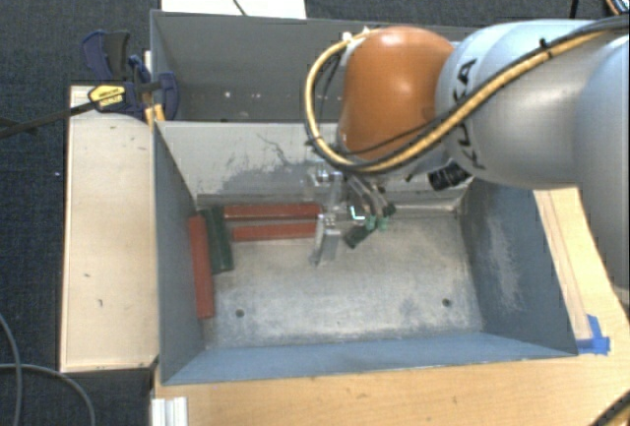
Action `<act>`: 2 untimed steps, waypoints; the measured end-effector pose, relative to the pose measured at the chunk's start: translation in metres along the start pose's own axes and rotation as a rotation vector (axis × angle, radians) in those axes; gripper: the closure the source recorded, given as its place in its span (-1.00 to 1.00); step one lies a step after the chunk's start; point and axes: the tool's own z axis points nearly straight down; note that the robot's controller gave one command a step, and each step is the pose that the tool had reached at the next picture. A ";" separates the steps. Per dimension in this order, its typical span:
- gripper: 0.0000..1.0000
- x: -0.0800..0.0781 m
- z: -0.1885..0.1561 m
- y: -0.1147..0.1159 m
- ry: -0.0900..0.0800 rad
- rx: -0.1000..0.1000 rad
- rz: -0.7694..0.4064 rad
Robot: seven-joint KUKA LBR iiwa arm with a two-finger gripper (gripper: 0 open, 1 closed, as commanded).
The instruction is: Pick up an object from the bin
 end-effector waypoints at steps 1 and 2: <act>-1.00 -0.018 0.085 -0.017 -0.002 0.002 -0.511; -1.00 -0.022 0.110 -0.030 -0.005 0.001 -0.466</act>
Offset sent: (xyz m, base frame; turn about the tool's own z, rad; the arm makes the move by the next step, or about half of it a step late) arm 0.0179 -0.0158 -0.0832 -0.5120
